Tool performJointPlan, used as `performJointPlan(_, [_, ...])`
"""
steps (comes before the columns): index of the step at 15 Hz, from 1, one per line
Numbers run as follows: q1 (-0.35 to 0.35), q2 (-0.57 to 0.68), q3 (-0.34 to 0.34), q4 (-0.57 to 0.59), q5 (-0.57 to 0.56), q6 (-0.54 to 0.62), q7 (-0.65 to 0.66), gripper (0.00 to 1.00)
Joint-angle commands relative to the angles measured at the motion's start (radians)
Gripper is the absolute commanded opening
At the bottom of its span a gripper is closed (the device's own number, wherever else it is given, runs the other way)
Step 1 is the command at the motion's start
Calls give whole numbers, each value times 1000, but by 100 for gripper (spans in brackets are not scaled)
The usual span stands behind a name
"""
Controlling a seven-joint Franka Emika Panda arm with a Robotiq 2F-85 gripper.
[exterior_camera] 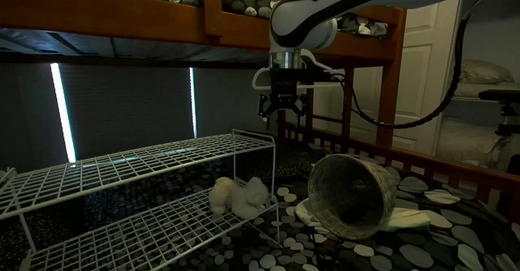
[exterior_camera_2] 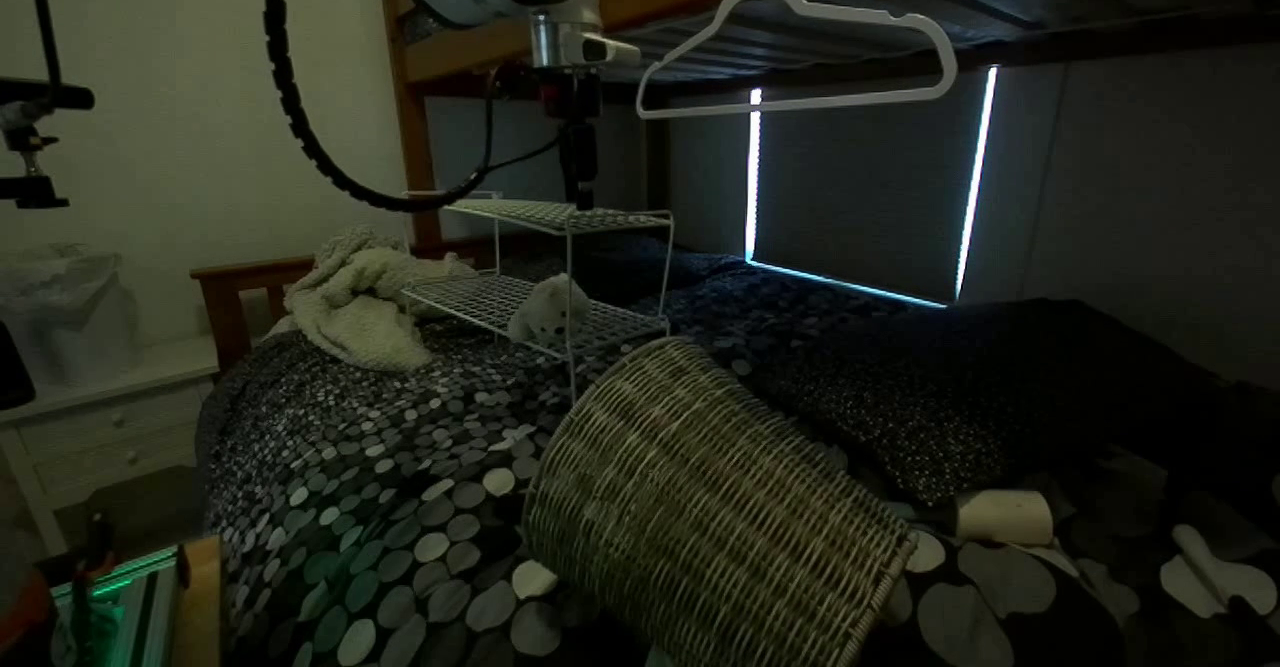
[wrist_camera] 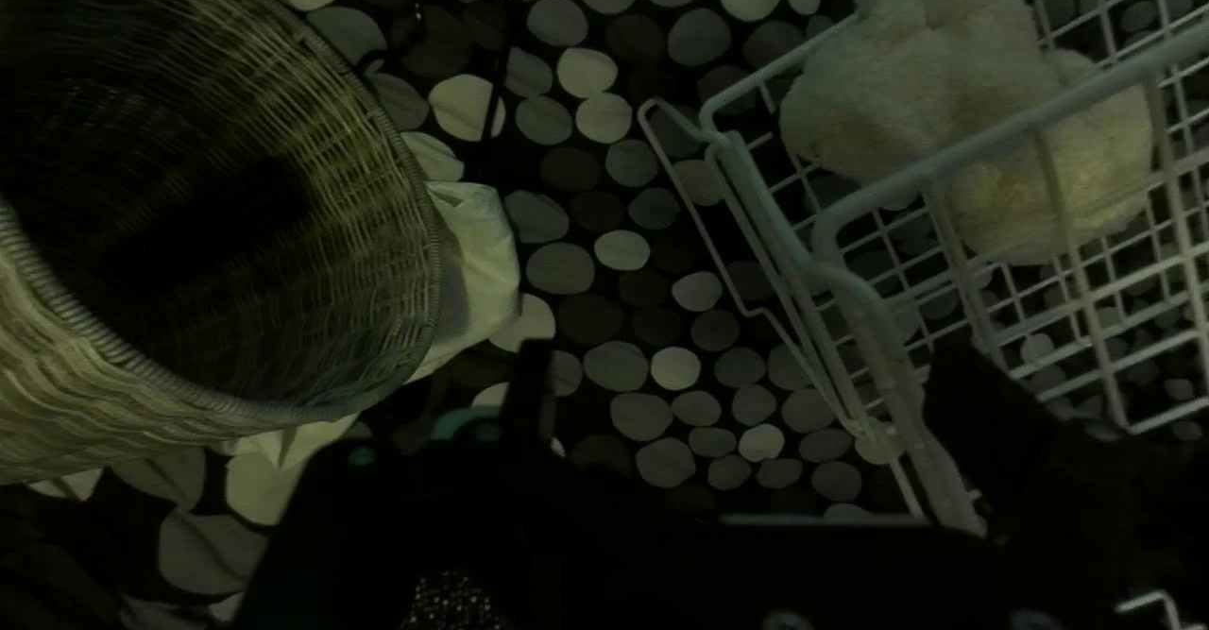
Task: Move the rack slightly to the right
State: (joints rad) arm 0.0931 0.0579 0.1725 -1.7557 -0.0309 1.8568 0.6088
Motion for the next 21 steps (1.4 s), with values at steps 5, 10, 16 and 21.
performJointPlan(5, [-4,3,-49,-71,275,173,-314,100])
performJointPlan(10, [-19,4,-58,-111,464,192,-565,100])
performJointPlan(16, [-38,31,-76,-158,594,213,-746,100])
performJointPlan(21, [-46,62,-81,-141,650,195,-781,100])
